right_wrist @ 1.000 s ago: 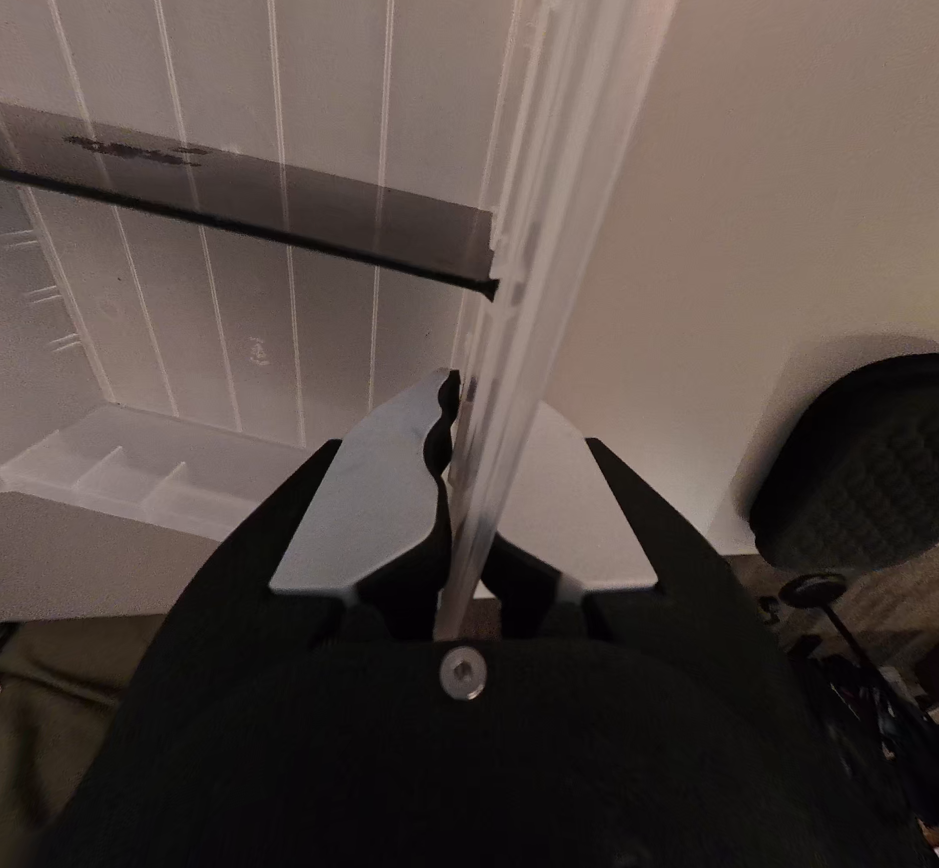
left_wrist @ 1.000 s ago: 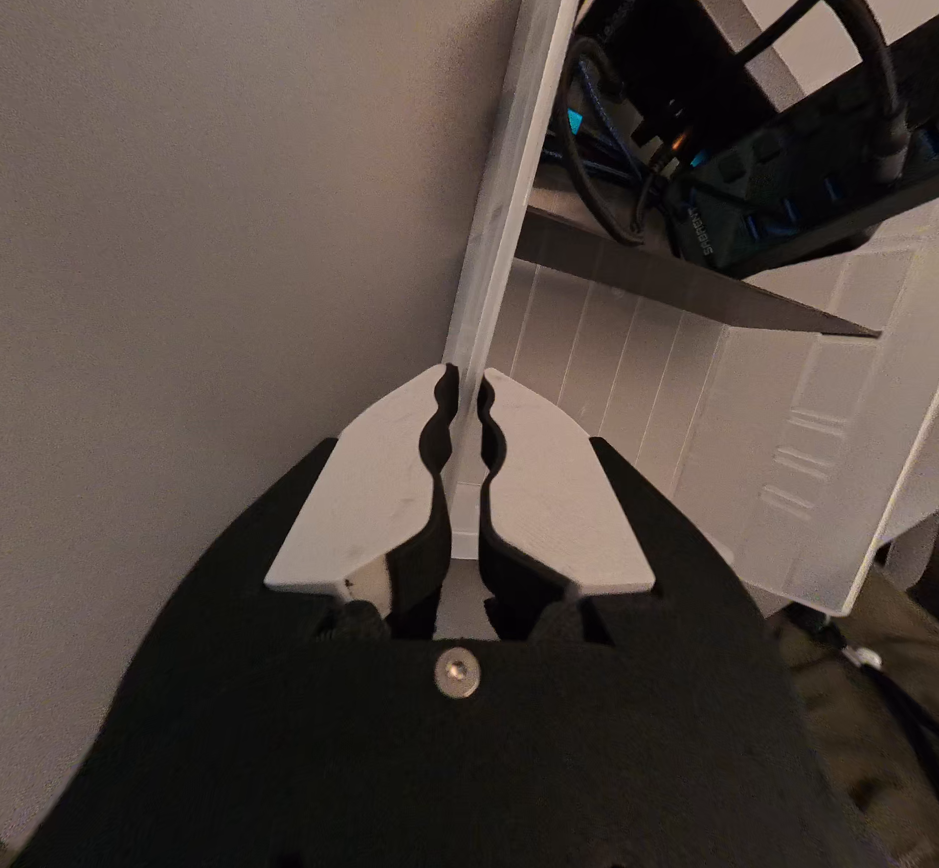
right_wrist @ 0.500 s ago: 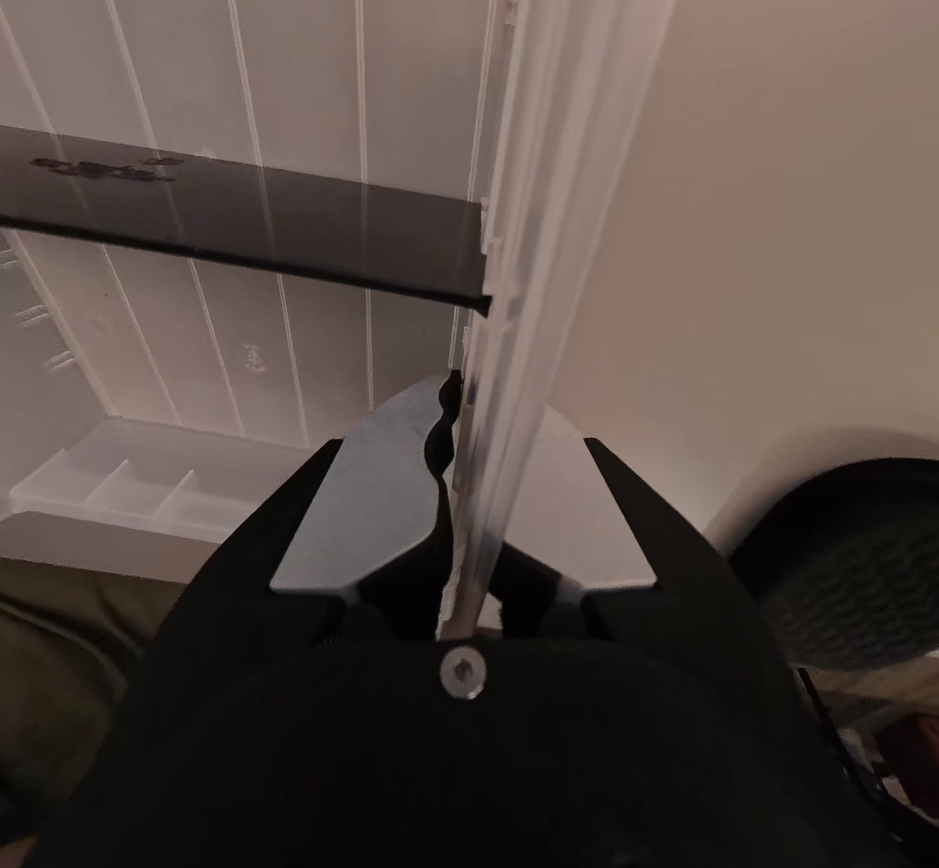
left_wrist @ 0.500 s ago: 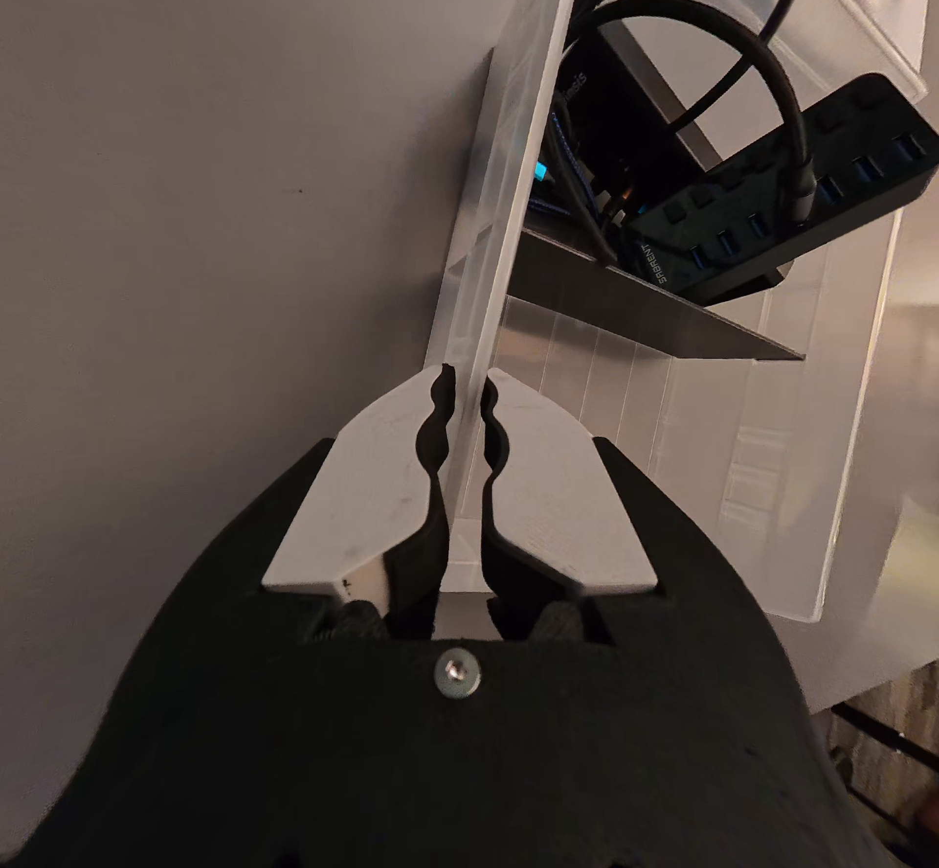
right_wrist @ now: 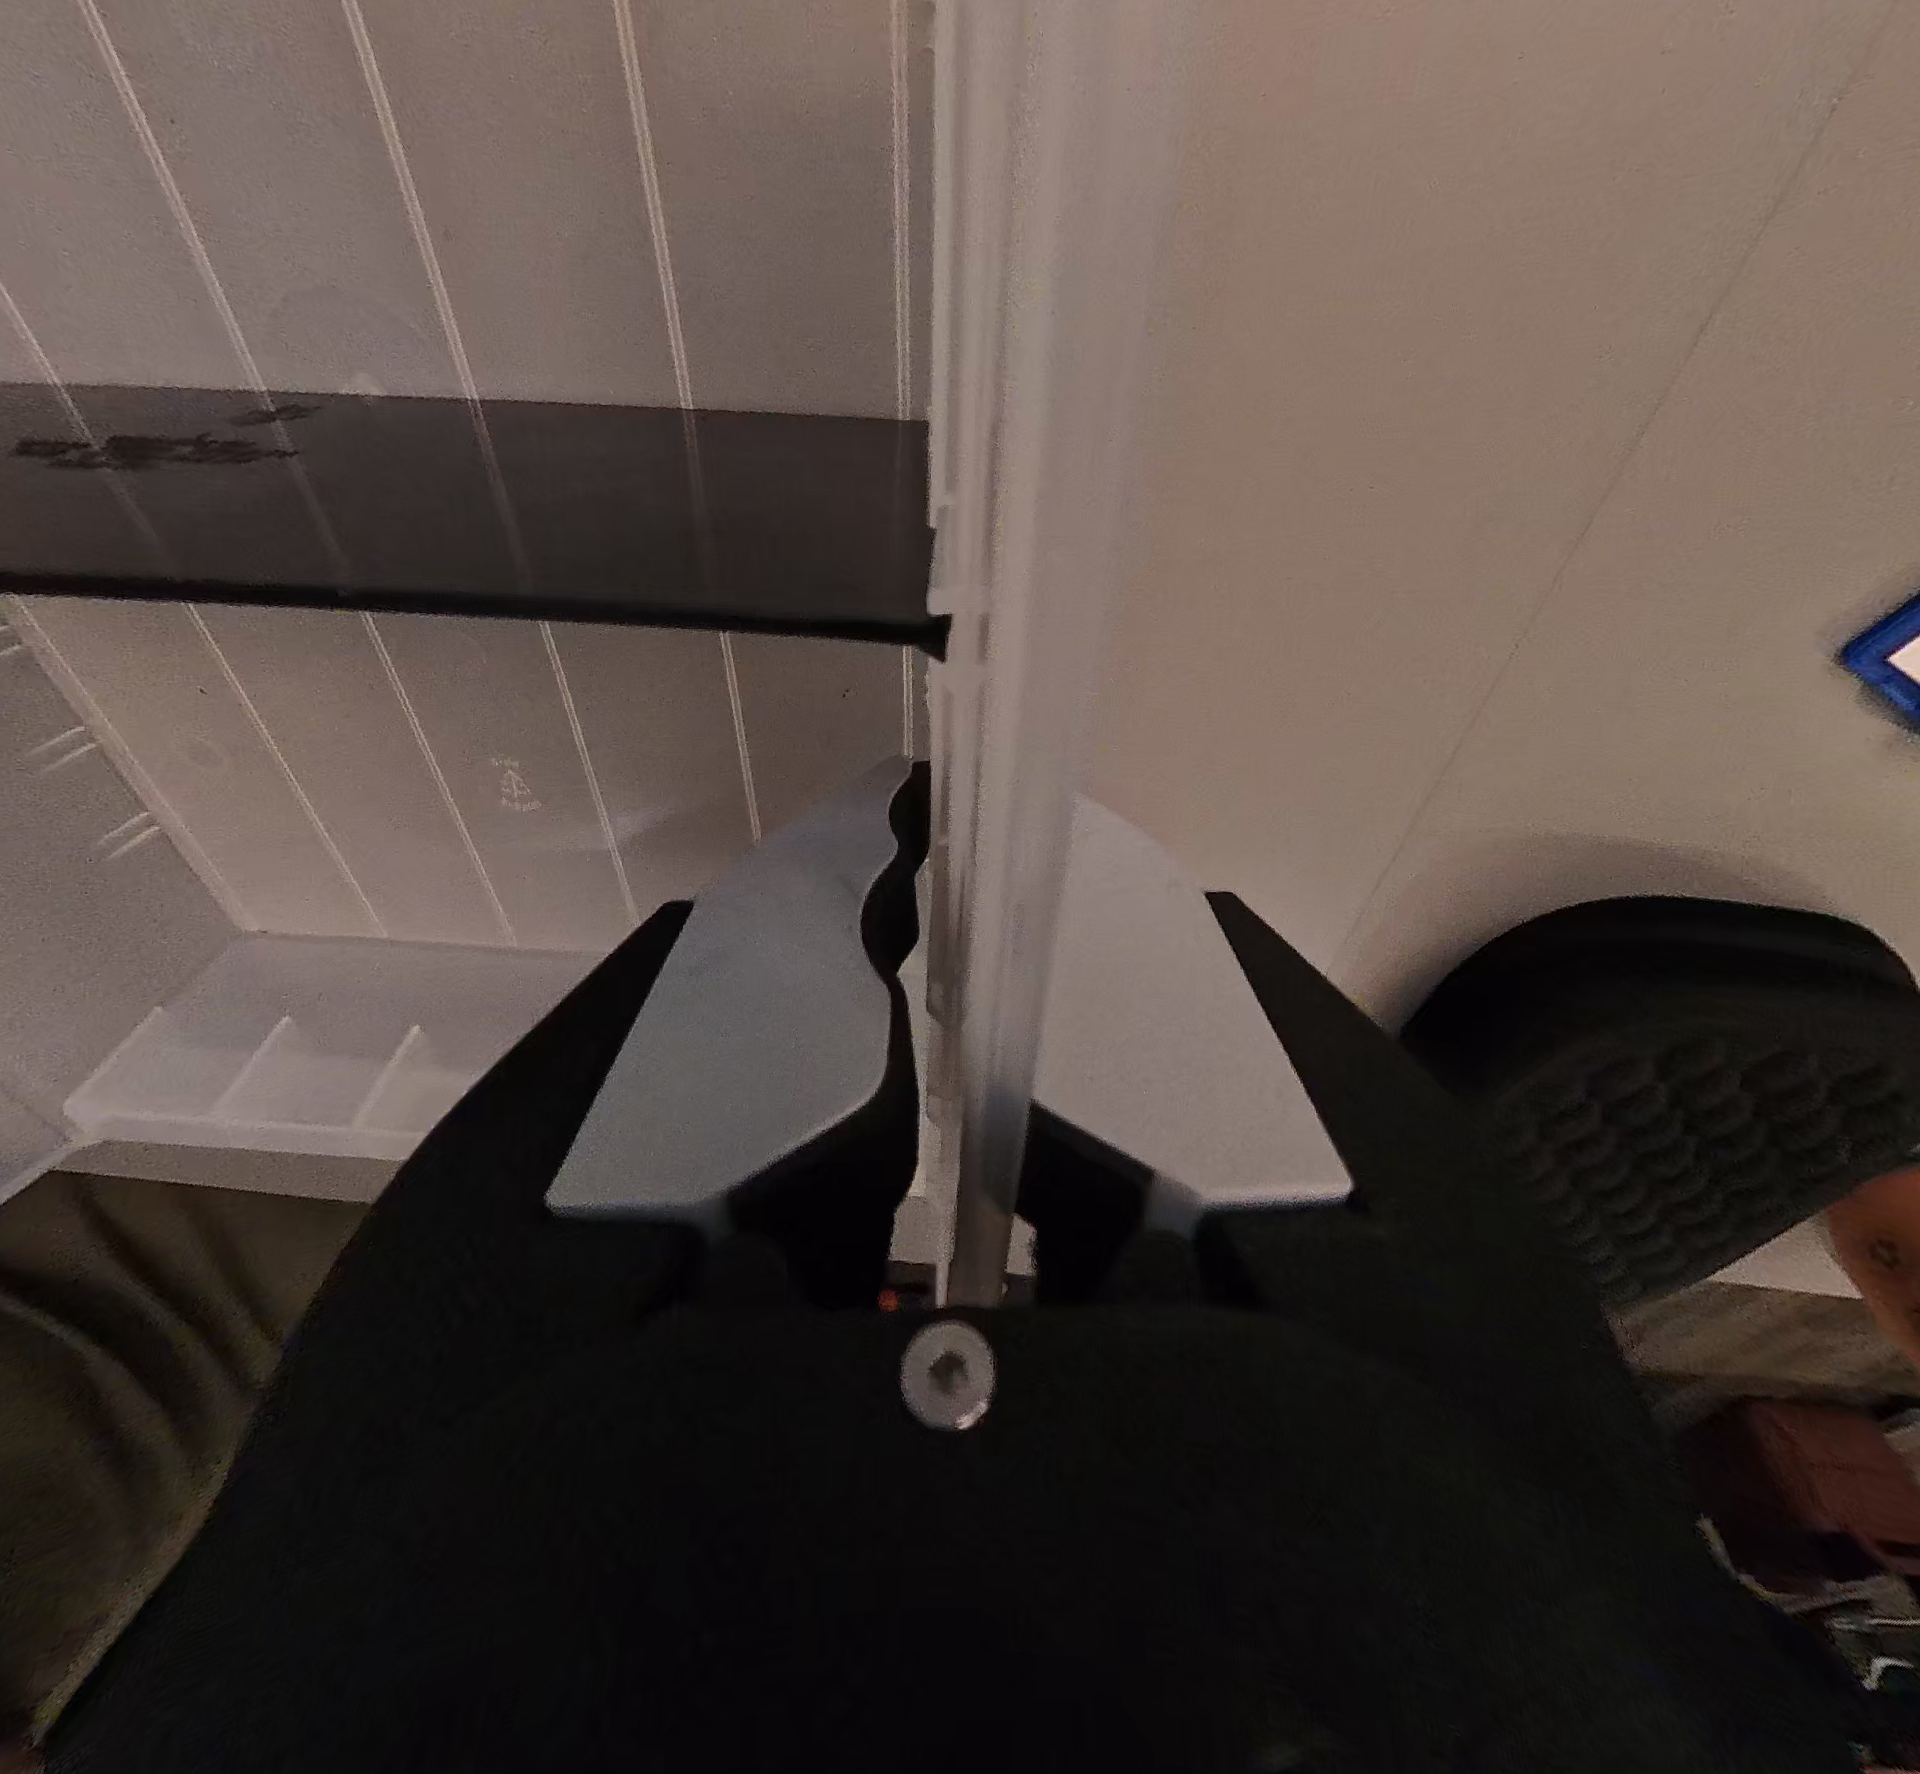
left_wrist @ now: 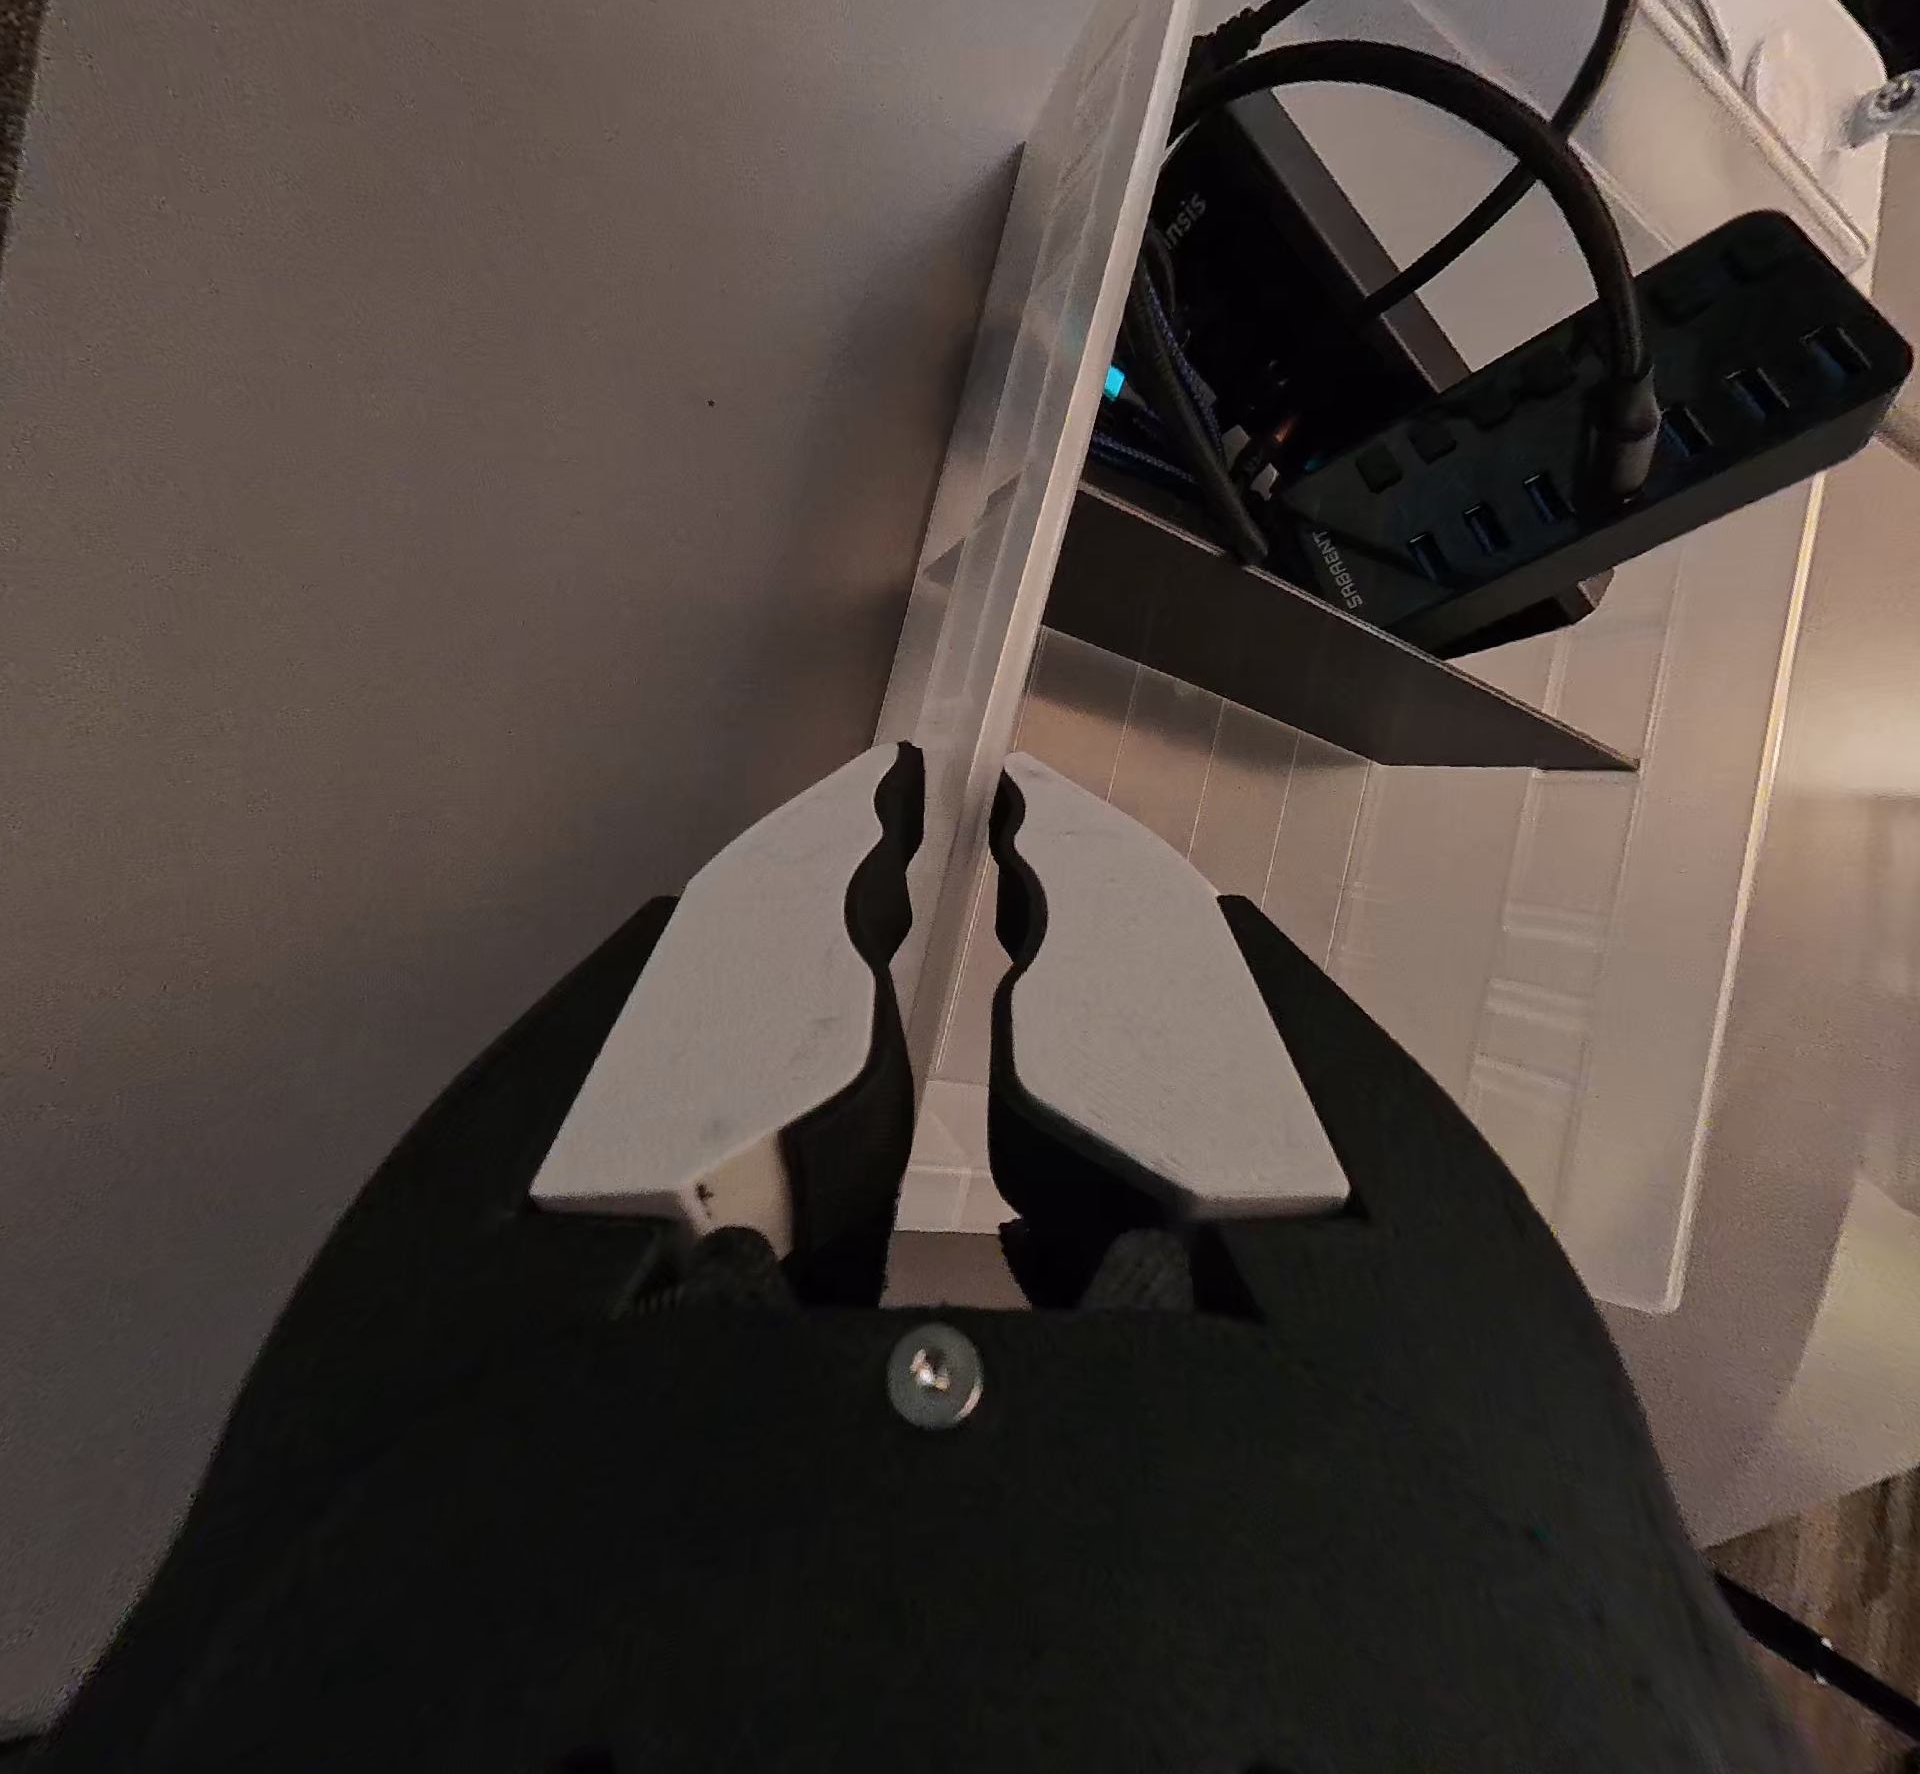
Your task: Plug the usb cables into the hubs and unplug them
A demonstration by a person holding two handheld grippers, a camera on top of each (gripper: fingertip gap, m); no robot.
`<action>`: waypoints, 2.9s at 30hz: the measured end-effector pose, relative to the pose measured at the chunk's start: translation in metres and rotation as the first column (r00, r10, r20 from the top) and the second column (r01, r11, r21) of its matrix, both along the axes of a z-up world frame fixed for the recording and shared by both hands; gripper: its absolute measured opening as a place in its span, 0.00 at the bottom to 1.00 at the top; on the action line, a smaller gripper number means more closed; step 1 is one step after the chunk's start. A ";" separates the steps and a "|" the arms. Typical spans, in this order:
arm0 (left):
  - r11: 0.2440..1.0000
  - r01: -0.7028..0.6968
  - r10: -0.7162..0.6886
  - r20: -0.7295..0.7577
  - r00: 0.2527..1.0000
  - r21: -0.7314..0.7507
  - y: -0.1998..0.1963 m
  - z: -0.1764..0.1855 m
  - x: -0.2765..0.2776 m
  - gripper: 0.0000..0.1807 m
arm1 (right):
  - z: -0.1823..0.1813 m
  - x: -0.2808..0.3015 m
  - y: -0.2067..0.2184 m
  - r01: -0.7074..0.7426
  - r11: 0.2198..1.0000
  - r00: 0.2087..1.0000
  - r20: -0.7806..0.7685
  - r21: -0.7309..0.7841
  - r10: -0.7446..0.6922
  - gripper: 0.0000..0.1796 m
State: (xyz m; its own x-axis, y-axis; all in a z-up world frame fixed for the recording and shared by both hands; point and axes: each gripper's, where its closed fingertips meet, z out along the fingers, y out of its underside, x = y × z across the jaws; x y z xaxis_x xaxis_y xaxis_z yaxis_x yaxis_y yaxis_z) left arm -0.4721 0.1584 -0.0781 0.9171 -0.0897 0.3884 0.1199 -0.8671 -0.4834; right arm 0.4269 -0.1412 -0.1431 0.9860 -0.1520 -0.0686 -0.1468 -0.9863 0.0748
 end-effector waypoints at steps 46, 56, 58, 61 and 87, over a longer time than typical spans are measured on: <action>0.990 -0.104 0.104 0.008 0.995 0.090 0.015 0.001 -0.047 0.04 | -0.001 -0.001 0.006 0.353 0.934 0.936 -0.030 0.057 -0.352 0.03; 0.986 -0.135 0.135 0.012 0.991 0.101 0.020 0.002 -0.050 0.07 | -0.001 0.012 0.004 0.209 0.977 0.977 0.035 0.053 -0.211 0.08; 0.985 -0.141 0.140 0.013 0.990 0.101 0.020 0.002 -0.050 0.07 | -0.001 0.014 0.005 0.201 0.977 0.978 0.051 0.064 -0.204 0.11; 0.976 -0.172 0.168 0.037 0.985 0.133 0.023 0.011 -0.052 0.09 | 0.003 0.017 0.009 0.191 0.976 0.978 0.063 0.104 -0.198 0.15; 0.664 0.340 -0.231 -0.249 0.941 0.667 0.023 0.123 0.066 0.28 | 0.317 -0.294 0.148 -0.465 -0.278 0.875 0.483 0.841 -0.001 0.36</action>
